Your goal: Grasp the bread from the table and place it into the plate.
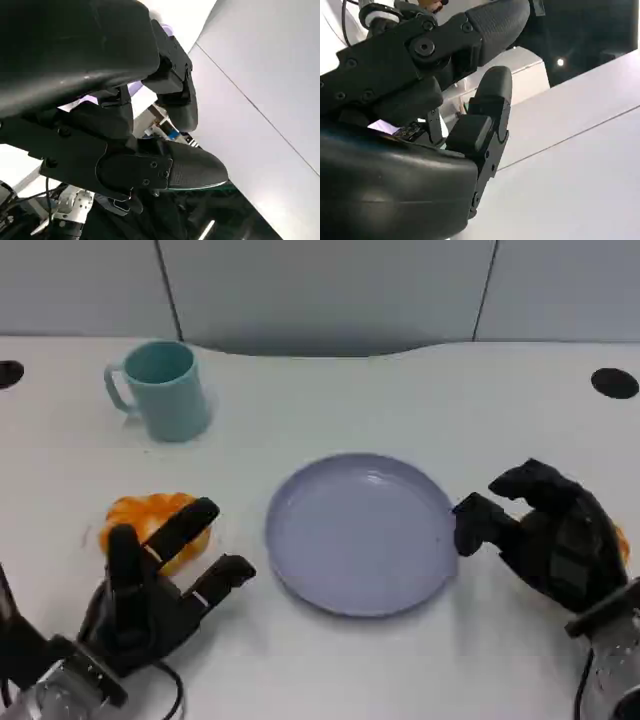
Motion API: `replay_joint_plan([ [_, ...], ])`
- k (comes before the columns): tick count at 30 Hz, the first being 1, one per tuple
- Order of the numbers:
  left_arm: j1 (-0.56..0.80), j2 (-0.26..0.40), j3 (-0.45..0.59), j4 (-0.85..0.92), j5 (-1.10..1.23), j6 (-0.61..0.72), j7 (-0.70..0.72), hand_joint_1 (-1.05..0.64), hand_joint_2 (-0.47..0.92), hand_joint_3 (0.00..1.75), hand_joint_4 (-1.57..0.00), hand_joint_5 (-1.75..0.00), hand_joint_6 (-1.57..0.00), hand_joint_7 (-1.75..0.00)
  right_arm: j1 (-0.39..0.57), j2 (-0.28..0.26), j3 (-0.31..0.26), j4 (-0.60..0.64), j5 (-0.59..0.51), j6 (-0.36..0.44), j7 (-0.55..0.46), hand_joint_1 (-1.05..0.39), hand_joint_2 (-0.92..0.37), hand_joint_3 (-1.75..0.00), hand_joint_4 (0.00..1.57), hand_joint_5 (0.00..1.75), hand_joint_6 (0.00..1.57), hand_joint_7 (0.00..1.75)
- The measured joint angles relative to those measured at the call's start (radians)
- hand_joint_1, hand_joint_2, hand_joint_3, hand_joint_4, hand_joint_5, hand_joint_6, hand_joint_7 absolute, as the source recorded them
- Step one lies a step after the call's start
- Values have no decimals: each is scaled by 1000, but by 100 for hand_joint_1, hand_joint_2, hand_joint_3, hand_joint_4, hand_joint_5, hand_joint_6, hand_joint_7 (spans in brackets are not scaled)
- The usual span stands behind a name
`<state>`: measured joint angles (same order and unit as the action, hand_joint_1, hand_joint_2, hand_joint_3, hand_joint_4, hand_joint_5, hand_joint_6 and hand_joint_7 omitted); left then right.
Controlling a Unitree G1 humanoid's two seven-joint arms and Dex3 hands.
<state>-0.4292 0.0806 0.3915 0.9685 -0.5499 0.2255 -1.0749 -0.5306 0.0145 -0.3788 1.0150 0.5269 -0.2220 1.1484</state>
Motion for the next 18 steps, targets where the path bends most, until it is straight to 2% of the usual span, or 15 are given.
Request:
replay_joint_plan([
  [4,0,2,0,4,0,2,0,-96,92,33,-41,-136,-50,-88,0,4,-1,0,1,0,0,-41,-84,0,76,143,103,45],
  [9,-1,3,0,9,0,3,0,-96,92,34,-40,-136,-51,-88,1,4,0,-2,2,2,-8,-45,-82,0,77,146,105,46],
  [14,-5,3,-1,14,0,3,-1,-97,92,35,-39,-136,-50,-87,2,3,7,-6,-1,8,-17,-45,-85,-1,72,150,101,48],
  [18,-19,8,0,25,0,3,-6,-97,92,37,-35,-139,-48,-88,1,1,7,-3,-1,7,-12,-46,-82,0,77,145,103,48],
])
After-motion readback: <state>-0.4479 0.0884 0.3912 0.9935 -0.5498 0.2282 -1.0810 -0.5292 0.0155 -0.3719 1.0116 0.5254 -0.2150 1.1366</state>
